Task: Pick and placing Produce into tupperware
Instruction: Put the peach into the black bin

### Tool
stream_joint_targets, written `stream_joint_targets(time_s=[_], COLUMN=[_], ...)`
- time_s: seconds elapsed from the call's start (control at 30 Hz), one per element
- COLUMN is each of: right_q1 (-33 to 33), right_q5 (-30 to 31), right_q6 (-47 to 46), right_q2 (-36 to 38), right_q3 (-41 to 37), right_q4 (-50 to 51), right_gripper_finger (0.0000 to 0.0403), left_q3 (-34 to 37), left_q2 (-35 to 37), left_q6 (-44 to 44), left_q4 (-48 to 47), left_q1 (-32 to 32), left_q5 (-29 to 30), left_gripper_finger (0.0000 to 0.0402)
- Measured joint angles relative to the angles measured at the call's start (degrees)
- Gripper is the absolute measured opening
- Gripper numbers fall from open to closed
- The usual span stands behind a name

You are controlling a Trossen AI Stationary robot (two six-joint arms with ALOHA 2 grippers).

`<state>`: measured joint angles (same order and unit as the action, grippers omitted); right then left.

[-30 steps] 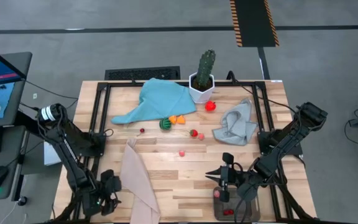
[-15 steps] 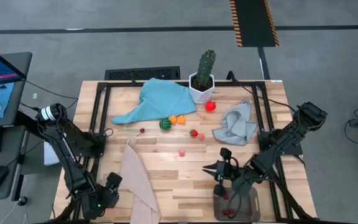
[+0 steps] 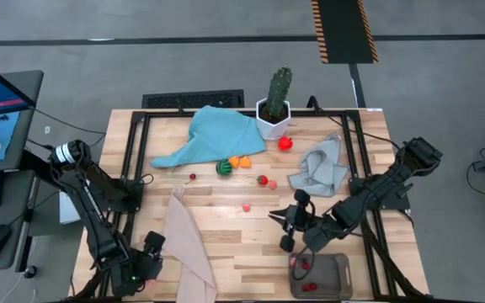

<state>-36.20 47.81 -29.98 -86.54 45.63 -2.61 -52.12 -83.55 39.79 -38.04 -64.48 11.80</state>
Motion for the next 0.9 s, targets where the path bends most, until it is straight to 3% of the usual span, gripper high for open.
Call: stream_joint_targets(time_s=[0.23,0.57,0.9], right_q1=[3.3,7.6,11.4], right_q5=[0.0,0.0,0.0], right_q6=[0.0,0.0,0.0], right_q2=[0.0,0.0,0.0], right_q3=[0.0,0.0,0.0], right_q4=[0.0,0.0,0.0], right_gripper_finger=[0.0068,0.0068,0.0068], left_q3=[0.0,0.0,3.2], left_q2=[0.0,0.0,0.0], left_q6=[6.0,1.8,1.1], left_q4=[5.4,-1.8,2.6], left_q1=[-0.2,-1.3,-7.4], left_q5=[-0.5,-2.1,1.9], left_gripper_finger=[0.0267,0.0267,0.0267])
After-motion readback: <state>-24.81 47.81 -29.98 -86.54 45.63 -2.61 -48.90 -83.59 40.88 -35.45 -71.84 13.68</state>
